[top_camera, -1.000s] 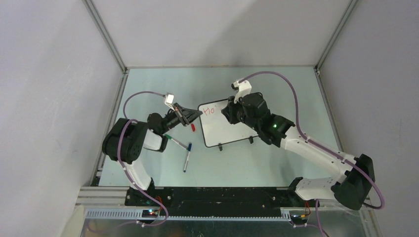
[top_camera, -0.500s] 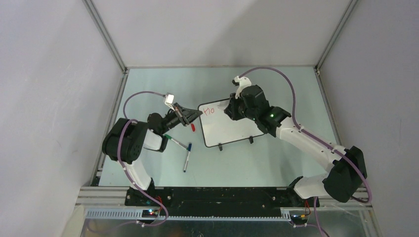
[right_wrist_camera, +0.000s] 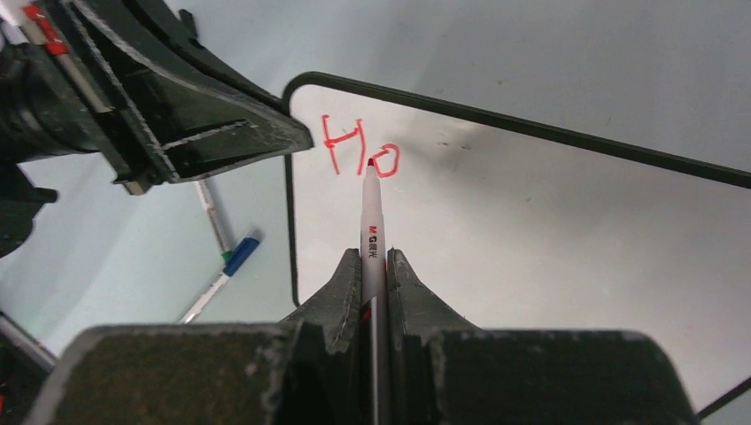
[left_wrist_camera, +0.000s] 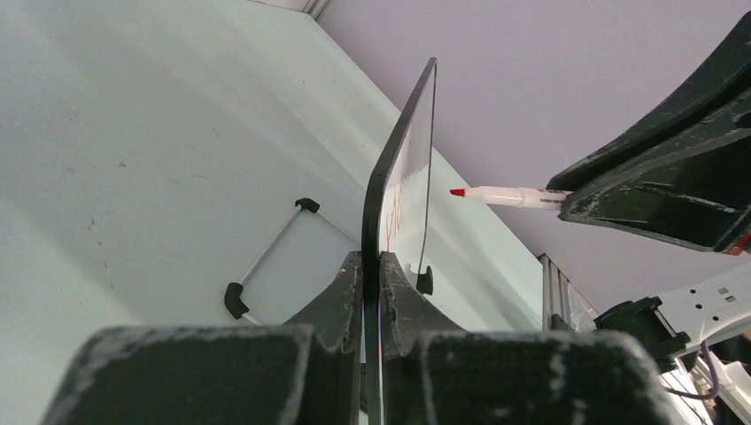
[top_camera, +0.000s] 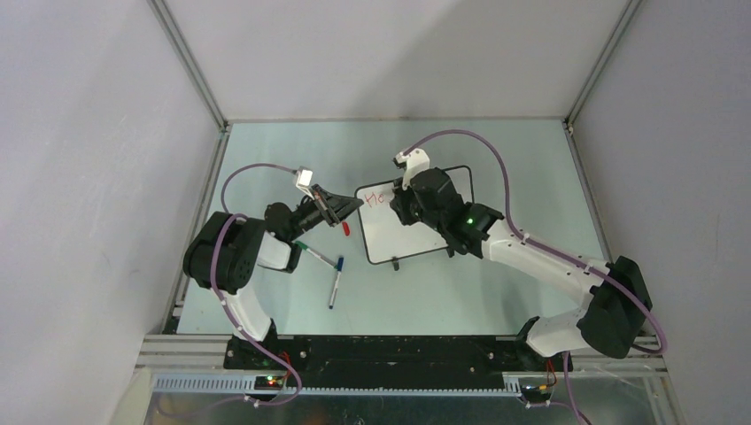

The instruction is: Write a sentence on the whiteboard

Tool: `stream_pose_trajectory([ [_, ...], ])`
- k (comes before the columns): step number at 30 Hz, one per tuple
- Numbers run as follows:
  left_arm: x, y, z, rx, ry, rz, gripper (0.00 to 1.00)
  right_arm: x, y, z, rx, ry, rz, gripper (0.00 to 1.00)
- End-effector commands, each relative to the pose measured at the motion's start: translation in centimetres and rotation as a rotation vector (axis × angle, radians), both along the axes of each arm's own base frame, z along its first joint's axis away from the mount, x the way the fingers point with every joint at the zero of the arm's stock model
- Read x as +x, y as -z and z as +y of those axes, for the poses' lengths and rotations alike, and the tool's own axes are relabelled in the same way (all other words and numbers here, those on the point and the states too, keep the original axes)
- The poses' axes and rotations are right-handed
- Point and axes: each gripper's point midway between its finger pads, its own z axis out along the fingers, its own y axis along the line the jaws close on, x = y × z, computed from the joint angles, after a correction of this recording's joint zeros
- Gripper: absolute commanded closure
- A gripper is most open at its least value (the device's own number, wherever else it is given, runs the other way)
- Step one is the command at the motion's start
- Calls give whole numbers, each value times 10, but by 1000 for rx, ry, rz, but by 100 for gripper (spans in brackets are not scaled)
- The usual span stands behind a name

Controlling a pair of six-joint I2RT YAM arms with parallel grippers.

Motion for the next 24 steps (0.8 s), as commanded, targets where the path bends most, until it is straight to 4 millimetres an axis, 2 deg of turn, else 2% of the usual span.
stream_pose_trajectory([
  [1, 0, -10, -5, 21, 10, -94, 100, 8, -10, -5, -4, 53, -75, 100],
  [24, -1, -10, -6, 22, 13, -96, 100, 18, 2, -2, -34, 74, -83, 100],
])
